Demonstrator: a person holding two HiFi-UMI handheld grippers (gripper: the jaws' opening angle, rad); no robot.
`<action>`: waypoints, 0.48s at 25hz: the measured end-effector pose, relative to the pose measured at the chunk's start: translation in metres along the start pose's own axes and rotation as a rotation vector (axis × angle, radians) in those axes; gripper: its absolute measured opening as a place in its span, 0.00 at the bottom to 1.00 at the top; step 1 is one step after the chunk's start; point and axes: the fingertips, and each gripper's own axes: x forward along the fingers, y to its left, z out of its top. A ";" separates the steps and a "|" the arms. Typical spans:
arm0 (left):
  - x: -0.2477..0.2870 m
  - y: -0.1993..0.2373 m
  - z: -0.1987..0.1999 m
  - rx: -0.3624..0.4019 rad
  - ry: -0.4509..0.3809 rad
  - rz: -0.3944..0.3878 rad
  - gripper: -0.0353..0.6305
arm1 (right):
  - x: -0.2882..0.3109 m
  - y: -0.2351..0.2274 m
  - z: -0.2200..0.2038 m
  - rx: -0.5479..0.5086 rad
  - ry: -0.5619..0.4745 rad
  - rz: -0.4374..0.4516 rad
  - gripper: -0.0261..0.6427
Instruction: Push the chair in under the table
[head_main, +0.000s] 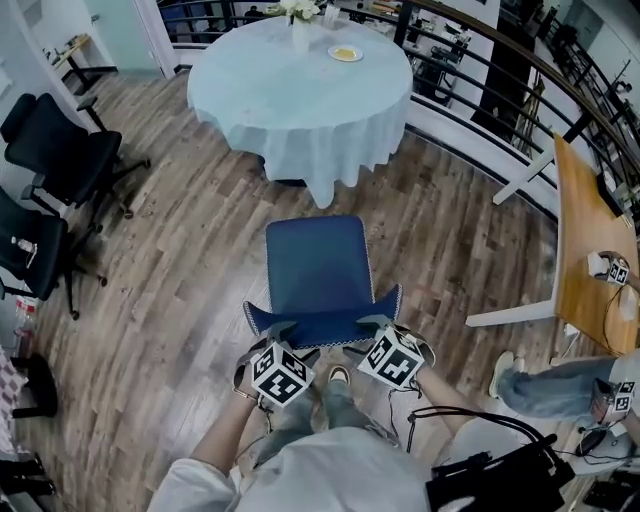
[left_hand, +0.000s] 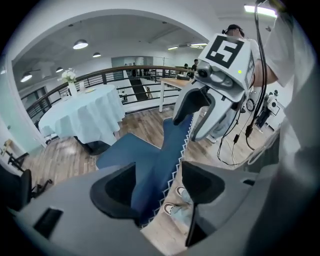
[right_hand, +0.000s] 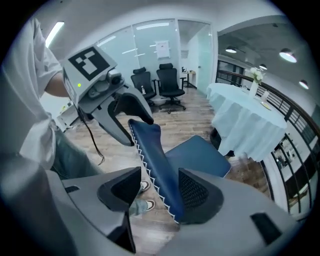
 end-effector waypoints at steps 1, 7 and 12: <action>0.004 0.000 -0.001 0.000 0.009 -0.003 0.49 | 0.002 -0.001 -0.002 -0.028 0.022 -0.007 0.40; 0.009 0.000 -0.003 0.015 0.024 -0.014 0.44 | 0.004 -0.002 -0.005 -0.064 0.059 0.022 0.32; 0.009 0.002 -0.004 0.012 0.029 -0.013 0.43 | 0.005 -0.003 -0.002 -0.062 0.049 0.015 0.31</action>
